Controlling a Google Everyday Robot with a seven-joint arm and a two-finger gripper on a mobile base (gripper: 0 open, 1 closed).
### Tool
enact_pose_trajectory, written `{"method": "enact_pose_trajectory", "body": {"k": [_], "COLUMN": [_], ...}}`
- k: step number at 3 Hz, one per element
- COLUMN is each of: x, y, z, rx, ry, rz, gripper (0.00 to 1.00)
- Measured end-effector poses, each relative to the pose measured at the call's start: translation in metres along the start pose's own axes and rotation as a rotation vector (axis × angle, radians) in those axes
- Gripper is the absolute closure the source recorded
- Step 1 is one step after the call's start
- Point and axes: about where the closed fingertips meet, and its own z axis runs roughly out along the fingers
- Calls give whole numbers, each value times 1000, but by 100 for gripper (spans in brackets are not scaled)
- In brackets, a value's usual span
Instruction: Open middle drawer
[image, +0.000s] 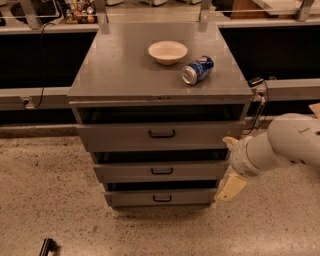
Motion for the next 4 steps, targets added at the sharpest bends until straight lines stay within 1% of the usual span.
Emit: {"method": "enact_pose_trajectory", "body": {"k": [1, 2, 3, 4], "x": [0, -6, -5, 0], "y": [0, 2, 6, 13], "z": [0, 50, 121, 175], "rx": [0, -28, -61, -101], "ry": [0, -17, -46, -58], "rz": [0, -3, -32, -68], "gripper": [0, 0, 0, 0]}}
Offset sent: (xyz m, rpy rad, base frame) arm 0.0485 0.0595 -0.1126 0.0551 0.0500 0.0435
